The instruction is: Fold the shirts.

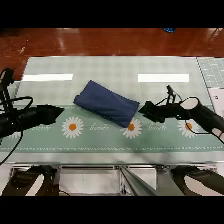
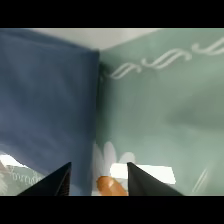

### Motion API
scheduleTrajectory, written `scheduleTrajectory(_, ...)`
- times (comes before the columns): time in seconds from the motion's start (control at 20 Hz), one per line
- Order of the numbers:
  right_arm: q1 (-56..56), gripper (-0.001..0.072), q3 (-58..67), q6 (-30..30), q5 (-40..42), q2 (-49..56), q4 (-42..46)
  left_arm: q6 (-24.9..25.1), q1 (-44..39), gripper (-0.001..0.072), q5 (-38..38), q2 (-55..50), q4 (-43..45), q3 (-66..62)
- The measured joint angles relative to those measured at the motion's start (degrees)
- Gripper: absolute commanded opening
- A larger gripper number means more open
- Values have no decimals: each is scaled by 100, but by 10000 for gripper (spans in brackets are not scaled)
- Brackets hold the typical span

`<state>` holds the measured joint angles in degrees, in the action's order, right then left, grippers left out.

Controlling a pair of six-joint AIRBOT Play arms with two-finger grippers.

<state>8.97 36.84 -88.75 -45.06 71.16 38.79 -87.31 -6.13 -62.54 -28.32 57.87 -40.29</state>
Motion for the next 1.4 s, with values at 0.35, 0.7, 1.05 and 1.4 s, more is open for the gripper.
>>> scheduleTrajectory(0.35,737,163,765,433,31,1165,-675,-81,0,17,-13,-55,0,0)
scheduleTrajectory(0.7,1014,31,2288,1174,-367,1727,-1132,-85,0,17,-9,-52,-2,0)
scheduleTrajectory(1.05,861,31,5366,485,-1447,1786,223,-96,0,17,-7,-55,0,2)
scheduleTrajectory(1.4,-586,31,7370,-437,-2872,1436,1128,-87,0,17,-26,-59,0,0)
